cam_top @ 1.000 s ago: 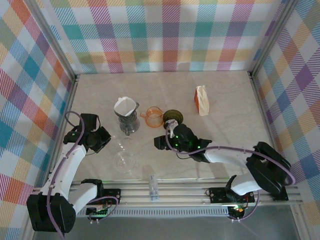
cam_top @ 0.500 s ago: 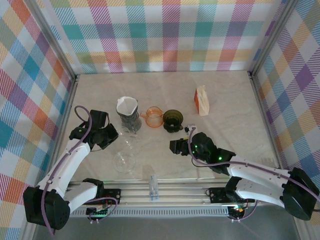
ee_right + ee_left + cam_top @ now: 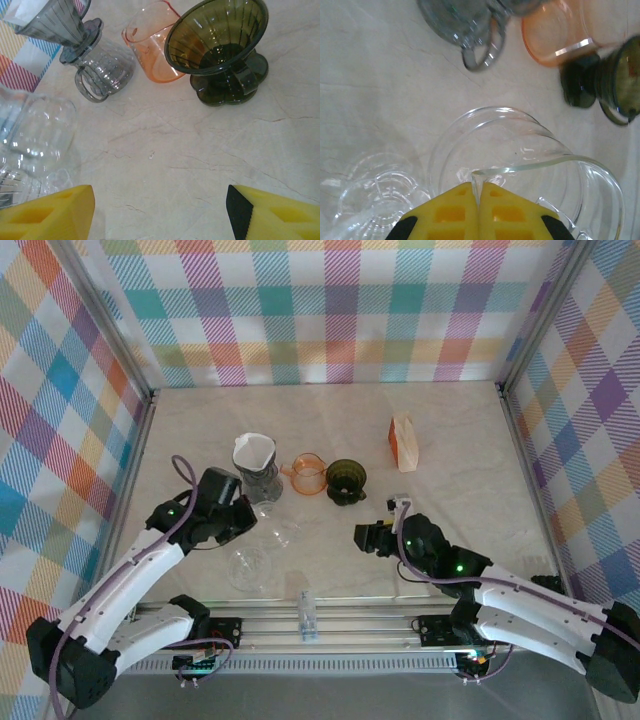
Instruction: Place the coffee filter in the dripper
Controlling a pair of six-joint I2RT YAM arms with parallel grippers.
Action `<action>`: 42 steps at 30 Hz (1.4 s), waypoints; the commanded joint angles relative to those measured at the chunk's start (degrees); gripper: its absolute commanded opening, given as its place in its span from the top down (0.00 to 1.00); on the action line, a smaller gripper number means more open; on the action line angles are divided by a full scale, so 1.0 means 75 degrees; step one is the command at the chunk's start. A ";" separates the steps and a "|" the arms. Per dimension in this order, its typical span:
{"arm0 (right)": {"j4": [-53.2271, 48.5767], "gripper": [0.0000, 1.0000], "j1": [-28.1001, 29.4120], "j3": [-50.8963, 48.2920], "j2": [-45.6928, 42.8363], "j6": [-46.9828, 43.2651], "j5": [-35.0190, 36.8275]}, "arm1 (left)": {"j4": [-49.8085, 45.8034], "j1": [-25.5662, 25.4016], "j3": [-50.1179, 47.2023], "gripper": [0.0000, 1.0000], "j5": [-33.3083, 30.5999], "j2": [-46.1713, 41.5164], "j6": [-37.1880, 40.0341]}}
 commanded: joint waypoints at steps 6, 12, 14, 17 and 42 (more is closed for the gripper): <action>-0.0910 0.27 0.0011 -0.0252 -0.0823 0.0175 0.0415 | 0.0659 -0.1448 0.0752 1.00 -0.0715 0.1312 -0.0328; -0.1346 0.27 0.0015 -0.0435 -0.1317 0.0358 0.0508 | 0.0739 -0.2060 0.1186 1.00 -0.0933 0.2647 0.0060; -0.1432 0.27 0.0016 -0.0471 -0.1390 0.0387 0.0511 | 0.0779 -0.2174 0.1253 1.00 -0.0921 0.3074 0.0147; -0.1529 0.27 0.0009 -0.0513 -0.1476 0.0449 0.0548 | 0.0888 -0.2381 0.1364 1.00 -0.0916 0.3582 0.0240; -0.1539 0.19 0.0010 -0.0185 -0.1018 0.0521 0.0376 | -0.0392 -0.2373 0.1579 0.40 -0.1449 0.2104 -0.0063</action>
